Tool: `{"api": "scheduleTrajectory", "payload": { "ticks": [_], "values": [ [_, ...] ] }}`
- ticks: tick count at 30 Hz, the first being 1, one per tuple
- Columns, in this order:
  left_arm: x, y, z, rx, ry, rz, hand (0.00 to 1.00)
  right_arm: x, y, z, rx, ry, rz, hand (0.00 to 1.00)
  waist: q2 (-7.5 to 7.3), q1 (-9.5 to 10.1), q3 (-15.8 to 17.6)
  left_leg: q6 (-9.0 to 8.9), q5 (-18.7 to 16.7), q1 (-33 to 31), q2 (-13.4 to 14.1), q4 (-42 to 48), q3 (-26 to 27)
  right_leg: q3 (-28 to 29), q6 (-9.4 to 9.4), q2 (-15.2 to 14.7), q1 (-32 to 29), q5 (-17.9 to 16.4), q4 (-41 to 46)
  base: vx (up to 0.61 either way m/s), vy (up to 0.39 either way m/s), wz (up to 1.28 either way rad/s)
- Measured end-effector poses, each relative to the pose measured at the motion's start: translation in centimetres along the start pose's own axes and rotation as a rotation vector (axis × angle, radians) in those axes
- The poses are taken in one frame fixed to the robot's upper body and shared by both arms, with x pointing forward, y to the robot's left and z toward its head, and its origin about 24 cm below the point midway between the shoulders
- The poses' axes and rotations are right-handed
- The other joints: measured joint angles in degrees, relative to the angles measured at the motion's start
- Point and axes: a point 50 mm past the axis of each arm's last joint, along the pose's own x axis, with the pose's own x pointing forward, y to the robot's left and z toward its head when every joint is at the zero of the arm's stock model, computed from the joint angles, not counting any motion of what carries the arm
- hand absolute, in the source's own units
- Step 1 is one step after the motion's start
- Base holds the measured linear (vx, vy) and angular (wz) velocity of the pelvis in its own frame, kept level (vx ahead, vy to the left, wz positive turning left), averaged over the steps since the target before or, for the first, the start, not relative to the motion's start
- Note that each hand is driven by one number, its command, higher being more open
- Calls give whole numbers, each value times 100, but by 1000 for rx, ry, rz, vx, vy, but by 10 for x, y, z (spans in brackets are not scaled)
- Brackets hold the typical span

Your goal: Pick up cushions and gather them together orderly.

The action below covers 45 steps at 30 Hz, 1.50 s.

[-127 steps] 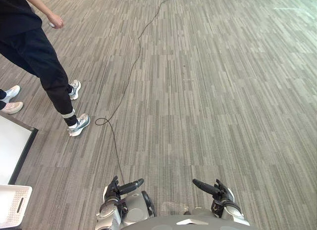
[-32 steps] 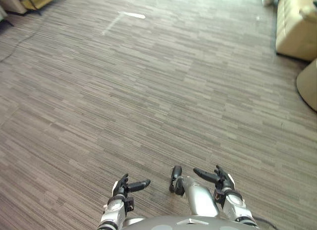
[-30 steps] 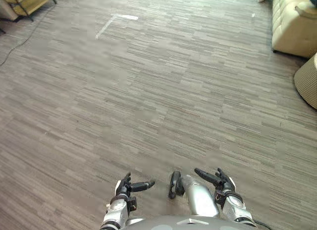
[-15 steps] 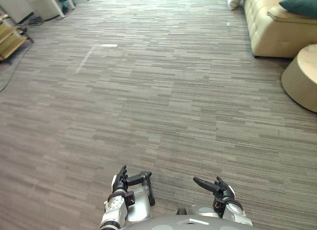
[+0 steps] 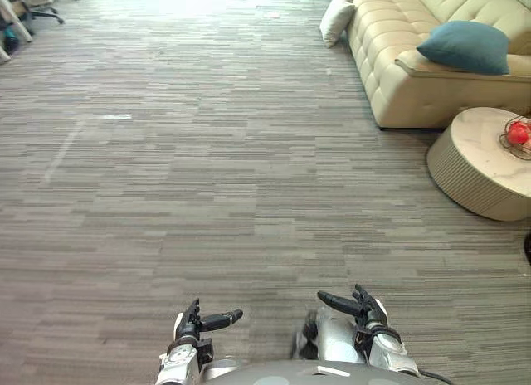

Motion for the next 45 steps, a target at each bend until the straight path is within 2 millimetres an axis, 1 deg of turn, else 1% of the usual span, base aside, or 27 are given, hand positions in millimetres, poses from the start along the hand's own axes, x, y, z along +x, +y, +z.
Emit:
{"api": "scheduleTrajectory", "payload": {
  "ticks": [1, 2, 3, 4, 5, 8, 10, 11, 13, 15, 17, 20, 21, 22, 24, 25, 27, 31, 33, 34, 35, 36, 37, 40, 41, 43, 45],
  "values": [
    [0, -9, 0, -10, 6, -22, 100, 3, -6, 6, -12, -7, -15, 100, 228, 61, -22, -37, 36, 6, 170, 177, -43, 54, 91, 129, -118, -420, 397, 596, -265, -11],
    [0, -11, 0, -13, 4, -25, 100, 3, -7, 7, -11, -8, -18, 100, 244, 62, -20, -75, 42, -38, 207, 332, -70, 84, 43, 129, -161, -544, 538, 633, -338, -26],
    [0, -15, 0, -18, 4, -37, 100, 2, -11, 7, 44, -7, -40, 100, 324, -2, 1, -431, 95, -405, 457, 1507, -415, 38, 49, 123, -40, -1047, 863, 488, -291, 2],
    [0, -16, 1, -20, -2, -42, 100, 2, -13, 5, 53, 0, -53, 100, 385, -35, 22, -991, 197, -791, 614, 2584, -726, -9, 42, 214, 223, -1181, 785, 479, -276, 5],
    [0, -16, 2, -23, -7, -44, 100, 1, -15, 3, 52, 10, -58, 100, 415, -36, 26, -1148, 205, -990, 669, 3169, -830, -35, 50, 285, 401, -1231, 686, 476, -211, 4],
    [-1, -14, 7, -77, -38, -28, 100, -2, -19, -7, 50, 40, -67, 100, 397, -15, 39, -1124, 183, -1811, 927, 5140, -648, -71, 69, 651, 1322, -1343, 14, 479, -190, -1],
    [-1, -10, 11, -104, -61, -12, 100, -3, -17, -11, 51, 54, -64, 100, 359, 27, 57, -881, -21, -2432, 1080, 5528, -176, -12, 77, 895, 1944, -1353, -552, 371, -114, -28],
    [-1, -9, 18, -111, -97, -11, 100, -4, -17, -16, 50, 80, -64, 100, 305, 153, 87, -539, -321, -2867, 896, 4661, 134, 167, 68, 975, 2415, -1309, -967, 436, -81, -61],
    [-1, -8, 20, -110, -107, -8, 100, -4, -15, -18, 52, 90, -62, 100, 274, 233, 110, -430, -299, -3106, 471, 2912, 77, 411, 100, 963, 2829, -1313, -1324, 436, -10, -72],
    [-1, -6, 18, -109, -100, -1, 100, -4, -15, -19, 53, 93, -66, 100, 294, 277, 132, -408, 267, -3304, 132, 1132, -231, 618, 214, 977, 3245, -1316, -1722, 402, 59, -55],
    [-1, -5, 17, -118, -95, 4, 100, -5, -18, -20, 47, 95, -76, 100, 363, 299, 141, -345, 550, -3613, 112, 678, -284, 737, 353, 1066, 3536, -1391, -2015, 526, 114, -36],
    [0, -4, 19, -120, -100, 9, 100, -8, -20, -28, 33, 116, -83, 100, 271, 430, 96, 129, 1295, -3651, -20, 698, -206, 913, 732, 888, 3861, -1633, -2012, 421, 122, -33],
    [0, -3, 17, -110, -89, 7, 100, -9, -18, -31, 17, 124, -72, 100, 206, 408, -32, 468, 1640, -3627, -213, 700, -192, 1018, 913, 642, 3728, -1746, -1550, 823, 294, -33],
    [0, 0, 15, -92, -81, 10, 100, -10, -16, -35, 28, 137, -70, 100, 101, 396, -93, 545, 1542, -3506, -425, 738, -140, 1061, 1168, 294, 3361, -1896, -577, 823, 309, -11],
    [1, 5, 16, -79, -79, 20, 100, -10, -16, -36, 31, 145, -71, 100, -94, 401, -110, 590, 1321, -3250, -668, 664, -115, 1070, 1228, -109, 2851, -1843, 813, 568, 223, 13],
    [1, 14, 15, -62, -66, 45, 100, -12, -14, -42, 32, 163, -66, 100, -349, 391, -106, 643, 1033, -2737, -1020, 536, -177, 1088, 1138, -707, 2291, -1057, 2630, 437, 170, 30],
    [0, 15, 9, -65, -42, 61, 100, -11, -17, -41, 20, 164, -65, 100, -326, 377, -105, 643, 718, -2167, -1111, 436, -279, 989, 917, -992, 1889, -1173, 3695, 486, 166, 18],
    [-1, 5, 0, -53, -7, 34, 100, -7, -26, -25, -9, 101, -73, 100, 74, 227, -43, 555, 312, -1178, -799, 126, -511, 913, 611, -531, 901, -1774, 3686, 596, 92, 25],
    [-1, 0, -3, -41, 4, 16, 100, -6, -25, -20, -9, 79, -70, 100, 137, 90, -19, 558, 284, -851, -496, 50, -626, 1020, 714, -37, 108, -1774, 2048, 444, -74, 48],
    [-1, 0, -3, -43, 4, 15, 100, -6, -25, -20, -5, 78, -70, 100, 128, 81, -15, 538, 269, -786, -443, 22, -643, 1120, 813, 64, -9, -1639, 1601, 409, -168, 53],
    [-2, 2, -5, -41, 8, 19, 100, -7, -22, -21, 6, 77, -62, 100, 55, 68, -46, 363, 82, -595, -389, -68, -649, 1419, 1003, 259, -157, -1043, 211, 530, -257, 65],
    [-2, 5, -7, -46, 15, 28, 100, -8, -18, -26, 16, 88, -54, 100, -29, 61, -68, 96, -148, -355, -375, -90, -688, 1565, 916, 261, -121, -39, 27, 674, -355, 65],
    [-3, 0, -7, -76, 15, 24, 100, -7, -23, -21, 12, 76, -65, 100, 85, 104, -53, -23, -221, -168, -219, -78, -661, 1505, 552, 323, -196, -333, 579, 575, -308, 42],
    [-4, -8, -9, -102, 20, 10, 100, -7, -27, -16, 20, 54, -78, 100, 242, 65, -87, -138, -148, -322, 58, 617, -665, 1212, 449, 291, -61, -1071, 1061, 586, -328, 49],
    [-4, -9, -8, -99, 16, 6, 100, -9, -29, -20, 22, 70, -87, 100, 292, 52, -111, -271, -118, -676, 272, 1488, -764, 1033, 415, 296, 169, -1255, 1009, 442, -267, 68],
    [-4, -6, -6, -143, -3, 23, 100, -12, -34, -27, 19, 94, -98, 100, 331, 91, -96, -905, 191, -1623, 678, 3768, -1071, 832, 351, 473, 749, -1432, 698, 419, -236, 49],
    [-7, 1, -9, -197, -11, 57, 100, -13, -35, -30, 18, 105, -104, 100, 384, 137, -87, -825, 47, -2257, 1007, 5235, -906, 797, 284, 730, 1393, -1494, 212, 441, -140, -2]
  ]
}}
